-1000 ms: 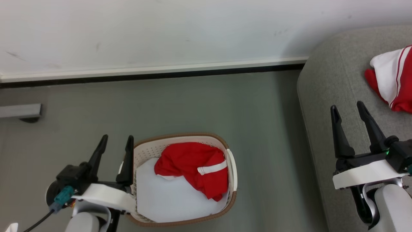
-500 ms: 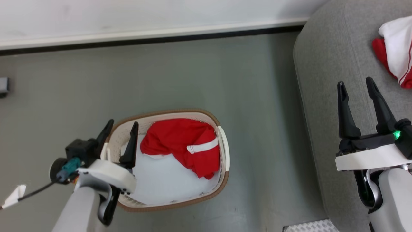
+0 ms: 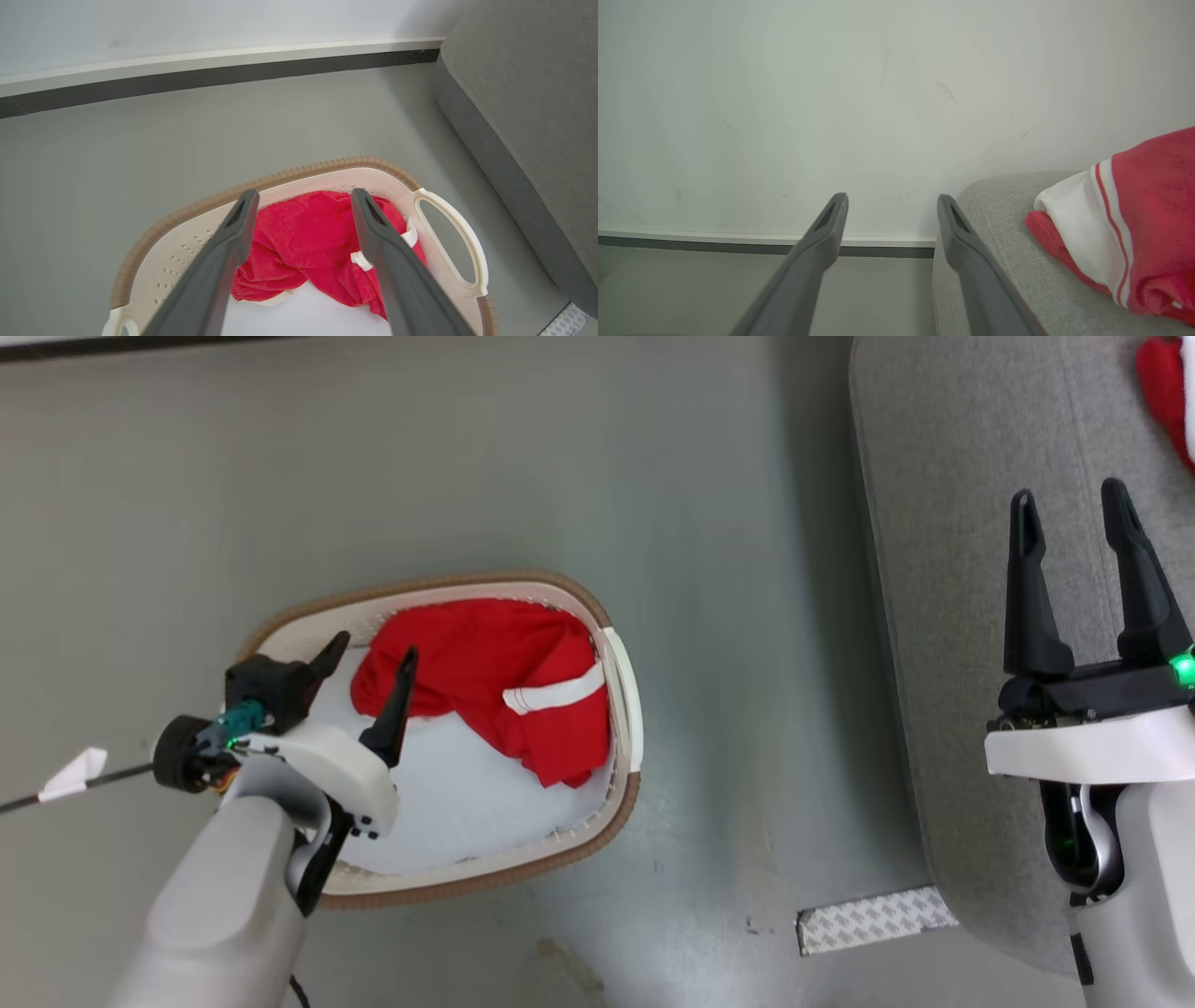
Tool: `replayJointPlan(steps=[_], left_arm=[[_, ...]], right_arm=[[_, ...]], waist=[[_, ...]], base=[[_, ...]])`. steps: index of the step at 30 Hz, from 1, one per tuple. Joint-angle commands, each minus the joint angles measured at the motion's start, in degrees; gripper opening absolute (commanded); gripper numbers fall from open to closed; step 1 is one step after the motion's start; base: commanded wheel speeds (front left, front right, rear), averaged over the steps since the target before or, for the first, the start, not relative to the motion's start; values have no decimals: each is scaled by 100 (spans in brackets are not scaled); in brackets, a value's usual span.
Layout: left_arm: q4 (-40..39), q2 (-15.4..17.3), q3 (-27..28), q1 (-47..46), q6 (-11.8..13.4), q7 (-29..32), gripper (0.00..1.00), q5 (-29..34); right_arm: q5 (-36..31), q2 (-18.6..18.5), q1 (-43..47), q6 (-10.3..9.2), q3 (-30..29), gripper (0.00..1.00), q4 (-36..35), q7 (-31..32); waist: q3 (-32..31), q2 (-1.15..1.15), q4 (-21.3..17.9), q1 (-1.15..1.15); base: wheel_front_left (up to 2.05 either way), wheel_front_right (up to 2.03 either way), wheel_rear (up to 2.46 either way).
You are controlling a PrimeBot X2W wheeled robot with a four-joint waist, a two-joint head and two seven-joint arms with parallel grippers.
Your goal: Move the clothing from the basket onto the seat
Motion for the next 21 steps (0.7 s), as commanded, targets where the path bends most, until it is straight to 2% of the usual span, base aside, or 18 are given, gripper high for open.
replayJointPlan(steps=[1,9,18,21], left_arm=[[94,79,-74,-120,9,-2,100,-122],[595,165,-789,-680,9,97,100,-359],[859,260,-1817,-1162,9,313,100,-875],[941,344,-2310,-1283,9,453,100,-974]], right_arm=[[36,18,-120,-14,-18,100,-75,-18],[-24,102,-242,-14,-50,100,-314,-18],[-94,183,-332,-15,-62,100,-444,-18],[-113,212,-371,-14,-15,100,-421,-18]], waist=[[197,0,-96,-1],[632,0,-247,-1],[1047,0,-351,-1],[1167,0,-401,-1]], base=[[0,0,0],[0,0,0],[0,0,0],[0,0,0]])
